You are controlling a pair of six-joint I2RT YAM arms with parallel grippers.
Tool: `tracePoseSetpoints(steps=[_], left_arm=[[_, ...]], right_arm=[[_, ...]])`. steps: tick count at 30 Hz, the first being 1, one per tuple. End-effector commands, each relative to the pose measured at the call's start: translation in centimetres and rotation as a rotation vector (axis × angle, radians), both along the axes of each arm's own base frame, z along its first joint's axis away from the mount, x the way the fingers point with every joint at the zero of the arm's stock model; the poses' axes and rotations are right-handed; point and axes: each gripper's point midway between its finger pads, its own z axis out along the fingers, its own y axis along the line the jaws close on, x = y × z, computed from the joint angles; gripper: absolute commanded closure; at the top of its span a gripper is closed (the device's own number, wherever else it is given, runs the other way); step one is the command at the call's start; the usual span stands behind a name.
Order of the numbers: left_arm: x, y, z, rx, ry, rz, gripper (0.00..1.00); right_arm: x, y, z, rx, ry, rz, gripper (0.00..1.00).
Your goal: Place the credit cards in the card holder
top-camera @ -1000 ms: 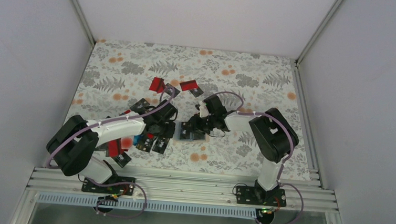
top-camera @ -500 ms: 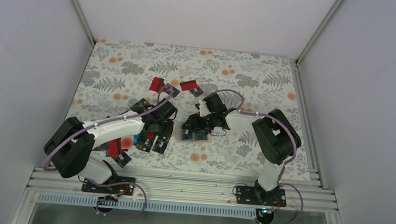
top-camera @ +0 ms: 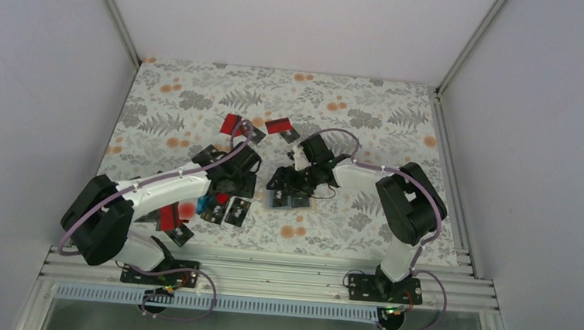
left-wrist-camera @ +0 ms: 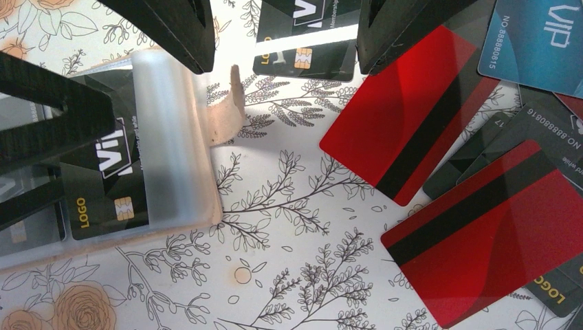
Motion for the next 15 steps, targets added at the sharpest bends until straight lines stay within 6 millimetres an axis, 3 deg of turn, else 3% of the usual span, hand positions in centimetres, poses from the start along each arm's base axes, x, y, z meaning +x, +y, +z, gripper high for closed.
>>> tracePoseSetpoints(steps=[1, 10, 15], left_arm=[[0.5, -1.3, -0.7, -0.034, 0.002, -0.022, 0.50], [0.6, -2.5, -1.8, -0.064, 0.022, -0.050, 0.59], [0.4, -2.4, -2.5, -0.053, 0.038, -0.050, 0.65]], right_arm=[[0.1, 0.0, 1.7, -0.014, -0.040, 0.013, 0.16], [0.5, -0.4, 2.7, -0.041, -0.072, 0.010, 0.12], [1.2, -2.1, 3.6, -0.101, -0.131, -0.016, 0.12]])
